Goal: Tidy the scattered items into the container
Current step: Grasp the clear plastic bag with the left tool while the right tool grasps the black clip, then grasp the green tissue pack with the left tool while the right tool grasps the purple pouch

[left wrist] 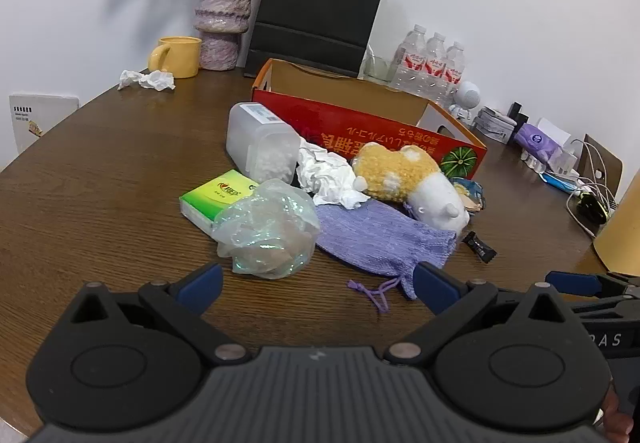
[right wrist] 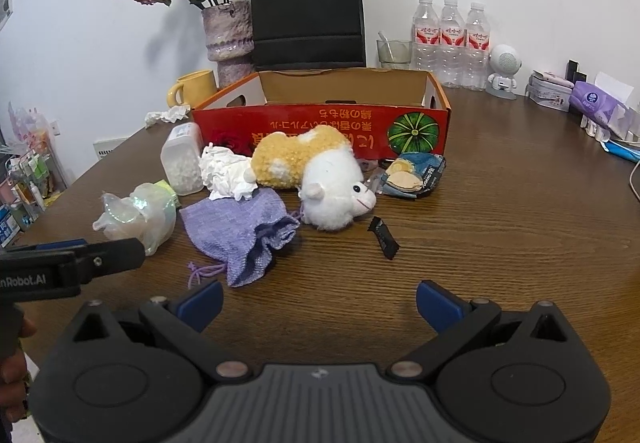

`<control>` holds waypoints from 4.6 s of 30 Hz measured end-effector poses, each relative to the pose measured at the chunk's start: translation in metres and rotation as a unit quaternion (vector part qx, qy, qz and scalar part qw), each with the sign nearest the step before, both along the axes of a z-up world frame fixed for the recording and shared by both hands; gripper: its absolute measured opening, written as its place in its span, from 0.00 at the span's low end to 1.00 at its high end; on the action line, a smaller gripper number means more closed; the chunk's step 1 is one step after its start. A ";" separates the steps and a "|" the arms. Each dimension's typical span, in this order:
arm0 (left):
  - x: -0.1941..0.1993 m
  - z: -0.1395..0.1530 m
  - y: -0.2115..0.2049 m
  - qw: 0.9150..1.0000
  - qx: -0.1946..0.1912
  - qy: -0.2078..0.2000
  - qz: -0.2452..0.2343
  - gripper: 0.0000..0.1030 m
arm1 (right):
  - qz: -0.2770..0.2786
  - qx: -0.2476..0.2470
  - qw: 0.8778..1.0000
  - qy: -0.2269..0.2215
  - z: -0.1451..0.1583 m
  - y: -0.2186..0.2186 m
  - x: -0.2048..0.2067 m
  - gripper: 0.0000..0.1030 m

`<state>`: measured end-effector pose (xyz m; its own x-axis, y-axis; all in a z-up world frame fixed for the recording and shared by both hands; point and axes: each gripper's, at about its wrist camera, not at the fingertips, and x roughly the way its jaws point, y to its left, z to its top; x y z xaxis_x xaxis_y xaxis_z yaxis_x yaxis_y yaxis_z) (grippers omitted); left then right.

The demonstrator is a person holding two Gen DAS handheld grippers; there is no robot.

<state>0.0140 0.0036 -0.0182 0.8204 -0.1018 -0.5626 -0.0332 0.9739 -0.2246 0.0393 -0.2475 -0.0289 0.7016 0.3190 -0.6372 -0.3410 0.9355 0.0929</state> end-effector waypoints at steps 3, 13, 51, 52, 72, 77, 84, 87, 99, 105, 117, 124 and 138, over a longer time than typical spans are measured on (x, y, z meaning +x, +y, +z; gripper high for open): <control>0.003 -0.001 0.004 1.000 0.002 0.001 0.009 1.00 | -0.005 -0.002 1.000 -0.003 -0.002 -0.003 0.004 1.00; 0.033 -0.002 0.009 0.998 0.059 -0.009 0.021 1.00 | -0.017 -0.038 0.999 -0.014 -0.013 -0.007 0.041 0.86; 0.190 0.076 -0.006 0.991 0.015 -0.130 0.019 0.46 | -0.026 0.078 0.989 -0.125 0.053 0.000 0.186 0.06; 0.203 0.071 -0.006 0.992 0.012 -0.122 0.020 0.46 | -0.032 0.075 0.990 -0.118 0.049 0.003 0.200 0.06; 0.260 0.016 -0.029 0.997 0.060 -0.042 0.014 0.91 | -0.018 -0.003 0.999 -0.046 -0.002 0.031 0.259 0.67; 0.249 0.029 -0.030 0.996 0.056 -0.065 0.010 1.00 | -0.016 0.000 0.998 -0.061 0.005 0.030 0.251 0.95; 0.204 0.058 -0.021 0.992 0.047 -0.112 0.015 1.00 | -0.031 0.033 0.996 -0.081 0.034 0.011 0.215 1.00; 0.177 0.068 -0.012 0.990 0.048 -0.133 0.020 1.00 | -0.031 0.037 0.994 -0.096 0.042 0.005 0.192 1.00; 0.067 0.067 0.029 0.985 0.075 -0.143 0.052 1.00 | -0.037 0.025 0.994 -0.099 0.033 -0.030 0.090 1.00; 0.032 0.036 0.039 0.991 0.079 -0.095 0.043 1.00 | -0.021 0.031 0.997 -0.064 0.008 -0.029 0.052 1.00; 0.031 0.011 0.052 0.993 0.108 -0.054 0.021 1.00 | 0.102 0.006 0.991 -0.081 -0.004 0.044 0.022 0.98; 0.058 -0.005 0.057 0.991 0.130 -0.020 -0.009 1.00 | 0.120 -0.020 0.991 -0.056 -0.020 0.075 0.044 0.88; 0.095 -0.032 0.050 0.984 0.167 0.010 -0.062 0.94 | 0.130 -0.035 0.991 -0.017 -0.039 0.084 0.052 0.68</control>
<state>0.1091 0.0536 -0.0498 0.8022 -0.0083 -0.5970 0.0903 0.9901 0.1075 0.0911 -0.1633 -0.0683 0.6234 0.4477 -0.6410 -0.5724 0.8198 0.0158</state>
